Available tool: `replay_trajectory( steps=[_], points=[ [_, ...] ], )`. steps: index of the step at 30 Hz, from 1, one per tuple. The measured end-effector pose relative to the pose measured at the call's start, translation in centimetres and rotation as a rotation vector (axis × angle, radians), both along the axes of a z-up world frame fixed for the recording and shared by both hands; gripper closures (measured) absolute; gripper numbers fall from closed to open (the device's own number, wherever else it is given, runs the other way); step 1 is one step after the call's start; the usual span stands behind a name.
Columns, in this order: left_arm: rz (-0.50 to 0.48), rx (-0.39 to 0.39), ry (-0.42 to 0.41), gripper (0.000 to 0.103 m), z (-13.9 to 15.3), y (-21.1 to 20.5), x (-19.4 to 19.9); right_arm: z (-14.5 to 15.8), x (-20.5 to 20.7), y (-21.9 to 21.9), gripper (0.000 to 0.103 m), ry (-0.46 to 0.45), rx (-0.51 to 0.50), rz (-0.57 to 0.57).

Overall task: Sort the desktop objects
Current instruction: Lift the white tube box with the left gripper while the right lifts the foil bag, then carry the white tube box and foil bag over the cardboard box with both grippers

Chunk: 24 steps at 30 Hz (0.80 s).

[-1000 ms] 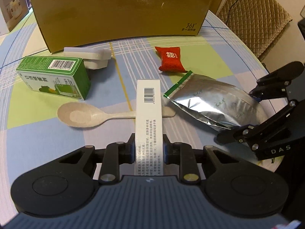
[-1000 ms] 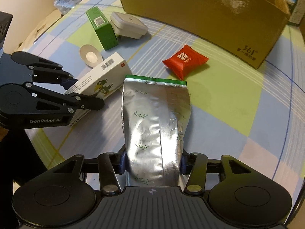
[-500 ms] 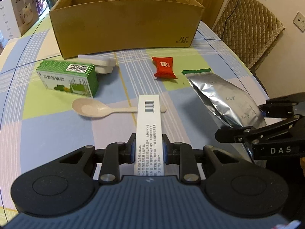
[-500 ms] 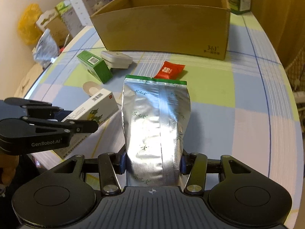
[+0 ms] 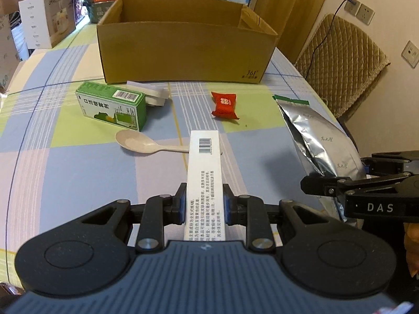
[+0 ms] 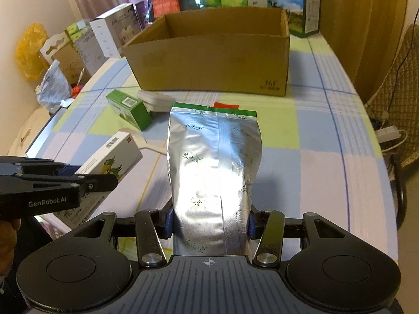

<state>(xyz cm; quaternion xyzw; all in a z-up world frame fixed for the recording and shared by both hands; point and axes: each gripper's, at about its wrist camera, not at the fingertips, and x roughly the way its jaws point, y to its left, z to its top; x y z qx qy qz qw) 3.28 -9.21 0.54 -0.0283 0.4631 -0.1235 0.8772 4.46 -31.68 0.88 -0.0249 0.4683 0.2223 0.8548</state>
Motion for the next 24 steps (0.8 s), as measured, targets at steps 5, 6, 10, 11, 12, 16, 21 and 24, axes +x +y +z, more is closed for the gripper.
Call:
replay_trajectory(
  steps=[5, 6, 10, 11, 12, 16, 21, 24],
  points=[
    [0.013, -0.006, -0.020, 0.082, 0.9, 0.1, -0.6, 1.0, -0.6, -0.1, 0.056, -0.024, 0.002, -0.005],
    [0.015, -0.006, -0.023, 0.082, 0.9, 0.2, -0.7, 1.2, -0.8, -0.1, 0.056, -0.028, 0.001, -0.005],
    [0.025, -0.008, -0.031, 0.082, 1.3, 0.4, -1.1, 1.5, -1.0, -0.3, 0.056, -0.042, 0.004, -0.013],
    [0.027, -0.010, -0.033, 0.082, 1.5, 0.5, -1.2, 1.6, -1.1, -0.3, 0.056, -0.044, 0.004, -0.016],
    [0.029, -0.010, -0.035, 0.082, 1.5, 0.6, -1.2, 1.7, -1.1, -0.3, 0.056, -0.046, 0.004, -0.018],
    [0.042, -0.015, -0.038, 0.082, 1.8, 1.0, -1.2, 1.7, -1.2, -0.1, 0.056, -0.047, -0.002, -0.019],
    [0.053, -0.022, -0.045, 0.082, 2.0, 1.3, -1.2, 1.5, -1.3, -0.1, 0.056, -0.042, -0.009, -0.025],
    [0.056, -0.024, -0.044, 0.082, 2.0, 1.4, -1.2, 1.4, -1.2, -0.3, 0.056, -0.039, -0.008, -0.030]
  ],
)
